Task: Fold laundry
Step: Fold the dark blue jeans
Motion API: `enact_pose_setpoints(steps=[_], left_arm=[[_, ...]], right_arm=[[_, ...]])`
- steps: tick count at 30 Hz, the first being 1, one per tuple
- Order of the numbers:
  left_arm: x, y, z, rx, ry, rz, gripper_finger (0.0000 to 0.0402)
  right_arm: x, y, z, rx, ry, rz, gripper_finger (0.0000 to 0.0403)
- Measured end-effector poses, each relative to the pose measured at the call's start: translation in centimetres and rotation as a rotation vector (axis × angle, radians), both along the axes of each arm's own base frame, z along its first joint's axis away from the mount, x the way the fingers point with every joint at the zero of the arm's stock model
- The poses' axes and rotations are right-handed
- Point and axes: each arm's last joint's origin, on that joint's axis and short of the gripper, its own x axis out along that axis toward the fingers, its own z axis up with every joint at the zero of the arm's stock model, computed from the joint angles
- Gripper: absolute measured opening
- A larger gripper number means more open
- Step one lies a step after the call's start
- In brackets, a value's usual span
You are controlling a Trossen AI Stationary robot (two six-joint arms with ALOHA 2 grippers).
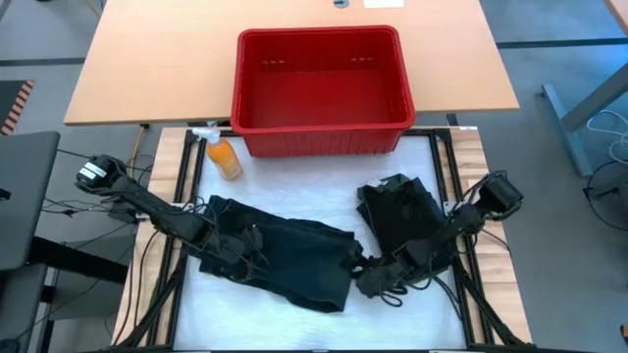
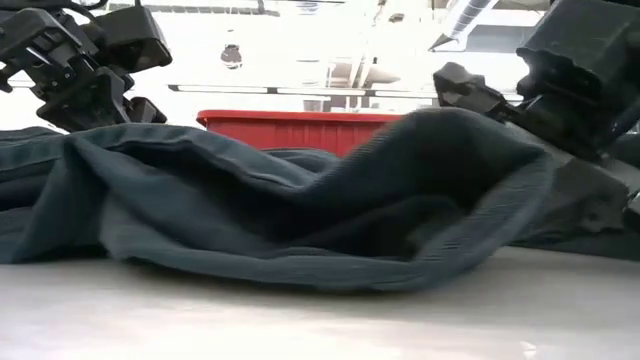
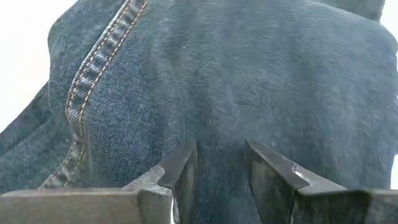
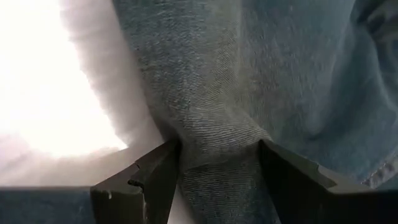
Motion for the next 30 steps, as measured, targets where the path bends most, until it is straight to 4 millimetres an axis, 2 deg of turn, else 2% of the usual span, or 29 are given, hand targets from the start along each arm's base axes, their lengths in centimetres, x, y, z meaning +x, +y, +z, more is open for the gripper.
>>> enact_pose_setpoints(steps=[7, 9, 12, 14, 15, 19, 23, 25, 27, 30], left_arm=[[-0.1, 0.0, -0.1, -0.001, 0.011, 0.006, 0.0125], [-0.2, 0.1, -0.2, 0.005, 0.024, 0.005, 0.0125], [-0.3, 0.1, -0.3, 0.015, 0.045, 0.001, 0.0125], [-0.4, 0.2, -0.3, 0.030, 0.048, -0.013, 0.0125], [-0.4, 0.2, -0.2, 0.035, 0.047, -0.020, 0.0125], [-0.7, 0.5, 0.6, 0.054, 0.016, -0.038, 0.0125], [-1.5, 1.4, 2.0, 0.100, -0.029, 0.005, 0.0125], [-2.1, 2.0, 2.3, 0.140, -0.021, 0.063, 0.0125], [-2.5, 2.5, 2.5, 0.157, -0.023, 0.117, 0.0125], [-2.6, 2.7, 4.2, 0.120, -0.166, 0.155, 0.0125]], right_arm=[[2.3, 0.5, -1.3, -0.014, -0.119, -0.013, 0.0241], [2.7, 0.6, -1.2, -0.009, -0.128, -0.017, 0.0214], [2.8, 0.7, -0.3, -0.015, -0.120, 0.013, 0.0129], [2.3, 0.9, 1.6, -0.031, -0.116, 0.051, 0.0054], [1.9, 0.9, 2.8, -0.035, -0.108, 0.057, 0.0032], [-0.5, 0.4, 8.3, 0.029, -0.078, 0.024, 0.0035], [-3.3, 0.0, 13.5, 0.183, -0.122, 0.018, 0.0031], [-4.3, -0.2, 14.5, 0.251, -0.108, 0.011, 0.0026], [-4.9, -0.3, 14.5, 0.271, -0.080, -0.007, 0.0026], [-5.3, -0.2, 14.4, 0.257, -0.064, -0.014, 0.0026]])
